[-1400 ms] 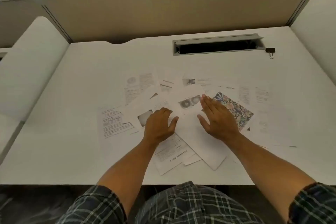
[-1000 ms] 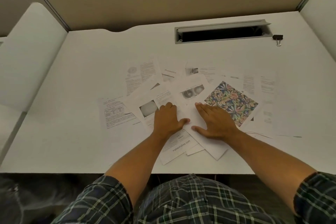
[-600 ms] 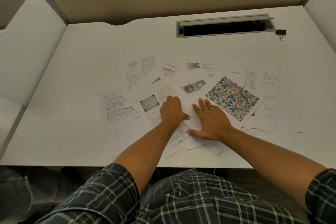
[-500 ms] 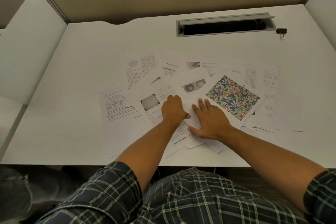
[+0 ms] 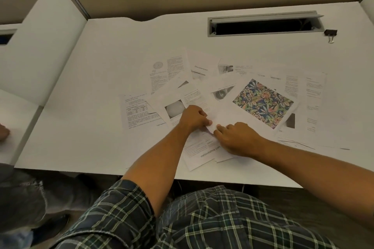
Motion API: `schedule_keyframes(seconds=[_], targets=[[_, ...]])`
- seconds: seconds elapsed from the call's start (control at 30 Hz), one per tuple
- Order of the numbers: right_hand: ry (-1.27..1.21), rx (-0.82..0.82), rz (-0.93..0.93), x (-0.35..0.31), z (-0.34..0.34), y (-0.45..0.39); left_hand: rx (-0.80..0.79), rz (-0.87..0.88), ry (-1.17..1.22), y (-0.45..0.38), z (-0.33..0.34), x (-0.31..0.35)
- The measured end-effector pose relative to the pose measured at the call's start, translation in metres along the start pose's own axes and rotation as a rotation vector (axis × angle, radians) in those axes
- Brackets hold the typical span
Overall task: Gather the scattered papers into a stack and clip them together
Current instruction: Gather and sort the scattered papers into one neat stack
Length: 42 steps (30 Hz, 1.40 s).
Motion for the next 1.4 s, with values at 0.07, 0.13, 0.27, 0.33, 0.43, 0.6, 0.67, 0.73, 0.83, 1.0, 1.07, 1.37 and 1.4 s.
schedule_keyframes(seconds=[0.07,0.13,0.27,0.33,0.43,0.6,0.67,0.73,0.83,1.0,1.07,1.37,1.4], targets=[[0.037,0.073,-0.09,0.002,0.0,0.002,-0.048,-0.056,0.08,0.0,-0.009,-0.007],[0.044,0.158,-0.163,0.005,-0.007,0.002,0.042,-0.068,0.144,-0.002,-0.023,-0.015],[0.085,0.272,-0.35,0.005,-0.01,0.003,0.458,-0.084,-0.028,-0.006,-0.062,-0.04],[0.074,0.314,-0.473,0.005,-0.014,0.005,0.533,-0.161,-0.196,-0.006,-0.072,-0.051],[0.029,0.336,-0.603,0.009,-0.022,0.002,0.524,-0.209,-0.34,-0.003,-0.075,-0.06],[-0.056,0.274,-0.722,0.009,-0.013,-0.001,0.511,-0.153,-0.369,-0.002,-0.072,-0.063],[-0.089,0.247,-0.747,0.007,-0.007,0.0,0.494,-0.132,-0.354,-0.004,-0.075,-0.061],[-0.106,0.244,-0.779,0.005,-0.004,0.002,0.475,-0.114,-0.322,-0.006,-0.078,-0.06],[-0.144,0.25,-0.794,0.005,-0.004,-0.001,0.44,-0.121,-0.306,-0.013,-0.085,-0.06],[-0.183,0.245,-0.763,0.003,-0.002,-0.001,0.382,-0.105,-0.422,-0.024,-0.096,-0.064],[-0.235,0.219,-0.721,0.003,0.002,0.001,0.374,-0.089,-0.461,-0.028,-0.101,-0.065],[-0.491,0.189,-0.115,0.025,-0.005,-0.011,0.331,-0.139,-0.366,-0.039,-0.106,-0.069],[-0.471,0.245,0.119,0.035,-0.005,-0.015,0.329,-0.146,-0.358,-0.039,-0.106,-0.069]])
Point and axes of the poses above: each hand's wrist, its own y-axis away from the middle knuckle, its own z-axis out of the palm, x = y × z, the point moved 4 cm from there along -y, towards the middle knuckle, and after that the axes turned 13 degrees about x, right-handed, at the moved point
